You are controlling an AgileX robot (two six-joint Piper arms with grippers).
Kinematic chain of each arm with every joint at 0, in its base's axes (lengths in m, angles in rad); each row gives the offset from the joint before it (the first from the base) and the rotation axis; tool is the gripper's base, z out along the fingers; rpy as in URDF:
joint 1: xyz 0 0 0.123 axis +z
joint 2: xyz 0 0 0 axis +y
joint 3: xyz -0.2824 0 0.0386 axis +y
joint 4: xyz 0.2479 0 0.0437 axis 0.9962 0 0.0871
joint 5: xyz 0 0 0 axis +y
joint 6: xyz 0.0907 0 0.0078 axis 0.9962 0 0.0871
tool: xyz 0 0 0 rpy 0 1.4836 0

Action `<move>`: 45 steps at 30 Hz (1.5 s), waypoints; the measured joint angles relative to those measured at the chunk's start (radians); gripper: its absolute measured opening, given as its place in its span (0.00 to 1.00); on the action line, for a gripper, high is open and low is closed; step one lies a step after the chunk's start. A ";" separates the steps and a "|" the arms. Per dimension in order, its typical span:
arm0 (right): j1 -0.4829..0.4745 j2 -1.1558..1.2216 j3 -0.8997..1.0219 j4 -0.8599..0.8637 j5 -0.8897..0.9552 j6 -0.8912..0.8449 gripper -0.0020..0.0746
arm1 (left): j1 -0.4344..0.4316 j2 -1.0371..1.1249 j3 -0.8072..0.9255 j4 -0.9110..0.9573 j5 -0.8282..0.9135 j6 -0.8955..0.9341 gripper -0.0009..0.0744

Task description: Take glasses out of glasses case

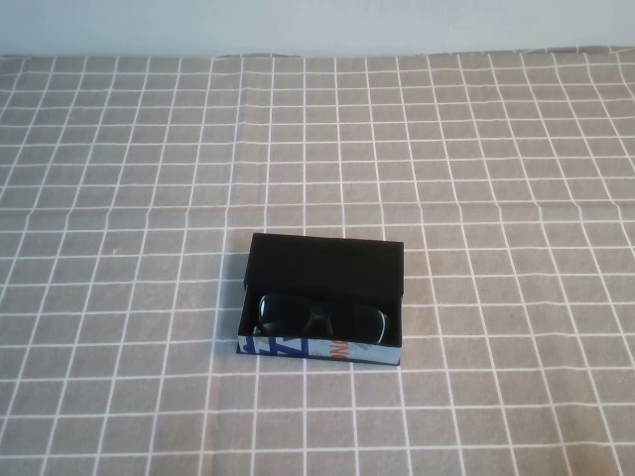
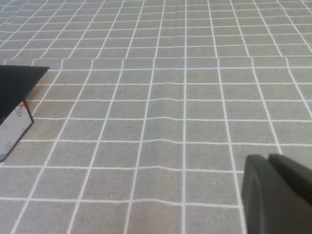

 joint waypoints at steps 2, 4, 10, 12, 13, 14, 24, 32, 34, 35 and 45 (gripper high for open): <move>0.000 0.000 0.000 0.000 0.000 0.000 0.00 | 0.000 0.000 0.000 0.000 0.000 0.000 0.01; 0.000 0.000 0.000 0.004 0.000 0.000 0.00 | 0.000 0.000 0.000 0.000 0.000 0.000 0.01; 0.000 0.000 0.000 0.030 0.000 0.000 0.00 | 0.000 0.000 0.000 0.000 0.000 0.000 0.01; 0.000 0.000 0.000 0.090 -0.012 0.000 0.00 | 0.000 0.000 0.000 0.000 0.000 0.000 0.01; 0.000 0.000 0.000 0.140 -0.027 0.000 0.00 | 0.000 0.000 0.000 0.000 0.000 0.000 0.01; 0.000 0.000 0.000 0.198 -0.048 0.000 0.00 | 0.000 0.000 0.000 0.000 0.000 0.000 0.01; 0.000 0.000 0.000 0.628 -0.266 0.000 0.00 | 0.000 0.000 0.000 0.000 0.000 0.000 0.01; 0.000 0.000 0.000 0.649 -0.234 0.000 0.00 | 0.000 0.000 0.000 0.000 0.000 0.000 0.01; 0.000 0.000 0.000 0.685 -0.214 0.000 0.00 | 0.000 0.000 0.000 0.000 0.000 0.000 0.01; 0.000 0.000 0.000 0.703 -0.205 0.000 0.00 | 0.000 0.000 0.000 0.000 0.000 0.000 0.01; -0.002 0.357 -0.274 0.618 0.214 0.000 0.00 | 0.000 0.000 0.000 0.000 0.000 0.000 0.01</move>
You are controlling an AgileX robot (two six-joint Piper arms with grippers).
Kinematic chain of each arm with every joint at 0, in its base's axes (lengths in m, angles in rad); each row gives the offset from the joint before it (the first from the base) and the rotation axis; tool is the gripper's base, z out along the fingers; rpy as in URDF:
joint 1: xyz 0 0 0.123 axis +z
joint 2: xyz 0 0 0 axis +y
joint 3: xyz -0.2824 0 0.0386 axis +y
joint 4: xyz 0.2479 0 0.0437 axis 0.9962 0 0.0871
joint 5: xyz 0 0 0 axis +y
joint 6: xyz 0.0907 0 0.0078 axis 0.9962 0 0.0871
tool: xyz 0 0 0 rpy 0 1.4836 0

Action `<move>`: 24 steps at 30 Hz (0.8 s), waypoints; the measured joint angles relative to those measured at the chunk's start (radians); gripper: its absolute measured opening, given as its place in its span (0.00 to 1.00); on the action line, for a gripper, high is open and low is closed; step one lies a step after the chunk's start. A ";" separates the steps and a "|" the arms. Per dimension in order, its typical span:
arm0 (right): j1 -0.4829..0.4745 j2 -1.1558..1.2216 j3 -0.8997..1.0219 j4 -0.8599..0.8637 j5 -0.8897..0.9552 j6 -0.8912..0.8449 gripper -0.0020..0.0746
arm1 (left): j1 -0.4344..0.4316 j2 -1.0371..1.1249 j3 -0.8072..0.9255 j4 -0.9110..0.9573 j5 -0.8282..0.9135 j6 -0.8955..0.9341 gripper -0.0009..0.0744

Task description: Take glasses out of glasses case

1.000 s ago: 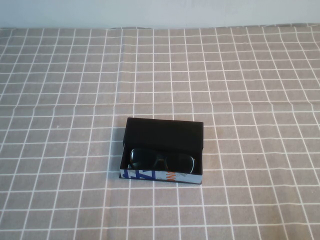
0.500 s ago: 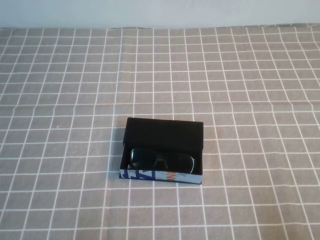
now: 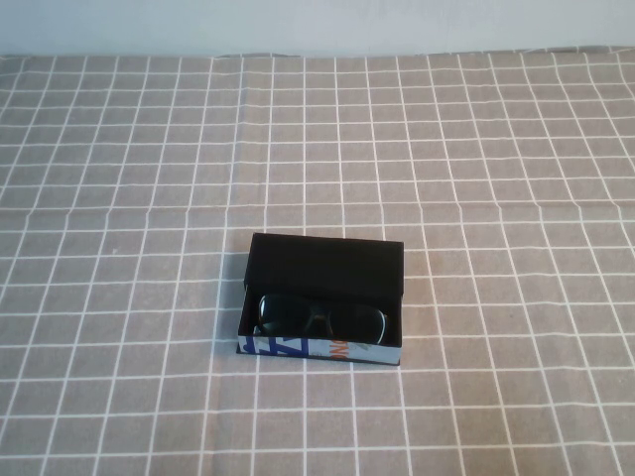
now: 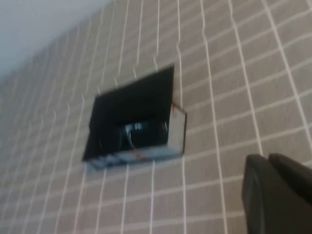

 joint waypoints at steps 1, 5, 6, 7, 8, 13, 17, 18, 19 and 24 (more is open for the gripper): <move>0.000 0.069 -0.060 -0.037 0.073 0.000 0.00 | 0.000 0.000 0.000 0.000 0.000 0.000 0.01; 0.000 0.325 -0.267 -0.159 0.274 -0.032 0.00 | 0.000 0.000 0.000 0.000 0.000 0.000 0.01; 0.000 0.387 -0.314 -0.179 0.305 -0.055 0.00 | 0.000 0.000 0.000 0.000 0.000 0.000 0.01; 0.000 0.446 -0.358 -0.191 0.328 -0.082 0.00 | 0.000 0.000 0.000 0.000 0.000 0.000 0.01; 0.000 0.492 -0.392 -0.200 0.345 -0.105 0.00 | 0.000 0.000 0.000 0.000 0.000 0.000 0.01; 0.049 0.762 -0.597 -0.232 0.378 -0.191 0.00 | 0.000 0.000 0.000 0.000 0.000 0.000 0.01; 0.187 0.928 -0.740 -0.299 0.378 -0.202 0.00 | 0.000 0.000 0.000 0.000 0.000 0.000 0.01; 0.227 0.972 -0.781 -0.319 0.378 -0.203 0.00 | 0.000 0.000 0.000 0.000 0.000 0.000 0.01; 0.265 1.016 -0.821 -0.337 0.378 -0.205 0.00 | 0.000 0.000 0.000 0.000 0.000 0.000 0.01; 0.426 1.217 -1.013 -0.434 0.378 -0.211 0.00 | 0.000 0.000 0.000 0.000 0.000 0.000 0.01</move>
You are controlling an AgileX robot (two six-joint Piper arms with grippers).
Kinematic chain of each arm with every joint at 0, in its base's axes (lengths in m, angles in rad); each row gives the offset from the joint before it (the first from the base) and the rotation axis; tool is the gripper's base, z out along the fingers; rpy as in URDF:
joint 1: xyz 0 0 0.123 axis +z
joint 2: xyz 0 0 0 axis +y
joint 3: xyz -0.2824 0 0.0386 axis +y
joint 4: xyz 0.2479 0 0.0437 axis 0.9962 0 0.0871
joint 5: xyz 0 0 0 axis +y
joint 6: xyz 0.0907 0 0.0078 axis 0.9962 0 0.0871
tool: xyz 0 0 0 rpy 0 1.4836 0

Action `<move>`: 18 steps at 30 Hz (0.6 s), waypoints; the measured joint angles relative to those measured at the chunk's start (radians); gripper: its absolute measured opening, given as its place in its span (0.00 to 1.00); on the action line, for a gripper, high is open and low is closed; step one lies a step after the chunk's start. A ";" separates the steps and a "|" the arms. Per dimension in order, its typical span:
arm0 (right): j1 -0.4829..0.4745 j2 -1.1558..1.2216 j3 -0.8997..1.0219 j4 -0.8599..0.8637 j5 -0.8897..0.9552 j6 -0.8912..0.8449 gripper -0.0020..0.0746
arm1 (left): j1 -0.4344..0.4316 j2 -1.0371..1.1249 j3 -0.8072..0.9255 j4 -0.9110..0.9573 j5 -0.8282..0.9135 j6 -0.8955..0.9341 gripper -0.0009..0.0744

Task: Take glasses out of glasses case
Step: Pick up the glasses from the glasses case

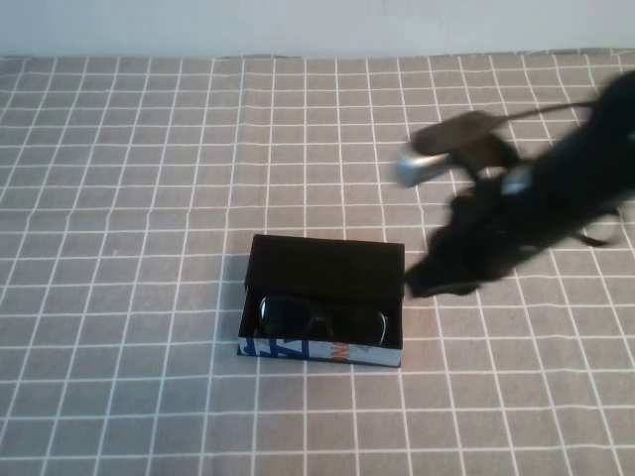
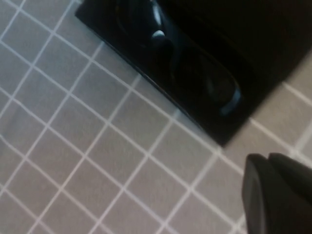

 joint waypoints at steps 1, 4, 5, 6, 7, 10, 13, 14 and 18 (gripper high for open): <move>0.028 0.040 -0.038 -0.023 0.000 -0.005 0.00 | 0.000 0.000 0.000 0.000 0.000 0.000 0.01; 0.091 0.149 -0.141 -0.064 0.025 -0.075 0.01 | 0.000 0.000 0.000 0.000 0.000 0.000 0.01; 0.104 0.187 -0.169 -0.071 0.041 -0.106 0.01 | 0.000 0.000 0.000 0.000 0.000 0.000 0.01; 0.118 0.224 -0.203 -0.074 0.059 -0.146 0.02 | 0.000 0.000 0.000 0.000 0.000 0.000 0.01; 0.130 0.260 -0.236 -0.076 0.077 -0.183 0.04 | 0.000 0.000 0.000 0.000 0.000 0.000 0.01; 0.148 0.351 -0.330 -0.079 0.124 -0.274 0.13 | 0.000 0.000 0.000 0.000 0.000 0.000 0.01; 0.149 0.422 -0.405 -0.090 0.157 -0.343 0.26 | 0.000 0.000 0.000 0.000 0.000 0.000 0.01; 0.149 0.443 -0.427 -0.094 0.167 -0.367 0.31 | 0.000 0.000 0.000 0.000 0.000 0.000 0.01; 0.149 0.493 -0.476 -0.101 0.180 -0.470 0.40 | 0.000 0.000 0.000 0.000 0.000 0.000 0.01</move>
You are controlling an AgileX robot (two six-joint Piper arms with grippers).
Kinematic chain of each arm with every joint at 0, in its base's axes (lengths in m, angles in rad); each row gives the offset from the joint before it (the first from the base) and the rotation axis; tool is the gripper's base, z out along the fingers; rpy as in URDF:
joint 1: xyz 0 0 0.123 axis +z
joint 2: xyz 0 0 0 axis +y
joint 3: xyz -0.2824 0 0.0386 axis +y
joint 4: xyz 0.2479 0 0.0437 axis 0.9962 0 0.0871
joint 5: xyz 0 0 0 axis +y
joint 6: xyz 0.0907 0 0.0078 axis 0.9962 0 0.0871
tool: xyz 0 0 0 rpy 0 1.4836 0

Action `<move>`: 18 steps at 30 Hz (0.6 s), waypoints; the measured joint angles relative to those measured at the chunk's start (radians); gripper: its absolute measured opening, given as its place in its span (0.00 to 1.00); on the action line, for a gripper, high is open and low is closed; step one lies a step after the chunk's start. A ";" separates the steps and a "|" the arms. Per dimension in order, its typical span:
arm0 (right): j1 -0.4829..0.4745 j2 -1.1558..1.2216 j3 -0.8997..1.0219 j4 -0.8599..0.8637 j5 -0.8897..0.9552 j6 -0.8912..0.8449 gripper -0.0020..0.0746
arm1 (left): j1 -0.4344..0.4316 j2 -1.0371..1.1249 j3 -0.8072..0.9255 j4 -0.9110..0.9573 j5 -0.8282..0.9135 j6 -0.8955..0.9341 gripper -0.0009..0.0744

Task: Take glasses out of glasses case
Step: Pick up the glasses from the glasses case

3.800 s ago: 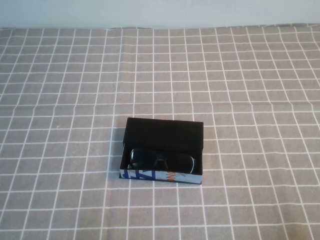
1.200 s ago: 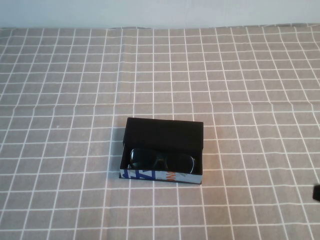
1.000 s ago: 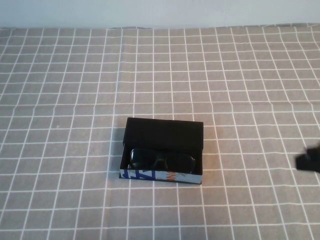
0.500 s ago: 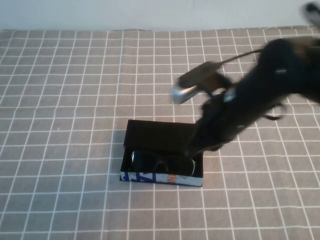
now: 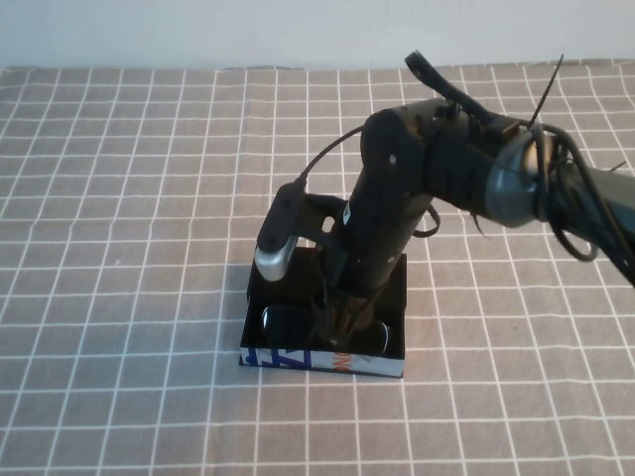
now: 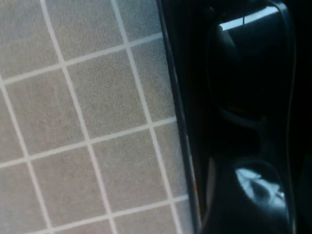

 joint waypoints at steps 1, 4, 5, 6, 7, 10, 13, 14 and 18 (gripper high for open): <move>0.000 0.008 -0.004 0.000 0.000 -0.020 0.41 | 0.000 0.000 0.000 0.000 0.000 0.000 0.01; 0.000 0.022 -0.010 -0.015 -0.015 -0.045 0.42 | 0.000 0.000 0.000 0.000 0.000 0.000 0.01; 0.000 0.027 -0.012 -0.021 -0.024 -0.051 0.42 | 0.000 0.000 0.000 0.000 0.000 0.000 0.01; 0.000 0.029 -0.012 -0.026 -0.029 -0.057 0.42 | 0.000 0.000 0.000 0.000 0.000 0.000 0.01; 0.000 0.033 -0.012 -0.030 -0.036 -0.062 0.42 | 0.000 0.000 0.000 0.000 0.000 0.000 0.01; 0.000 0.040 -0.012 -0.031 -0.054 -0.072 0.42 | 0.000 0.000 0.000 0.000 0.000 0.000 0.01; 0.000 0.048 -0.012 -0.033 -0.066 -0.076 0.42 | 0.000 0.000 0.000 0.000 0.000 0.000 0.01; 0.000 0.048 -0.012 -0.033 -0.066 -0.076 0.42 | 0.000 0.000 0.000 0.000 0.000 0.000 0.01; 0.000 0.054 -0.020 -0.039 -0.068 -0.078 0.42 | 0.000 0.000 0.000 0.000 0.000 0.000 0.01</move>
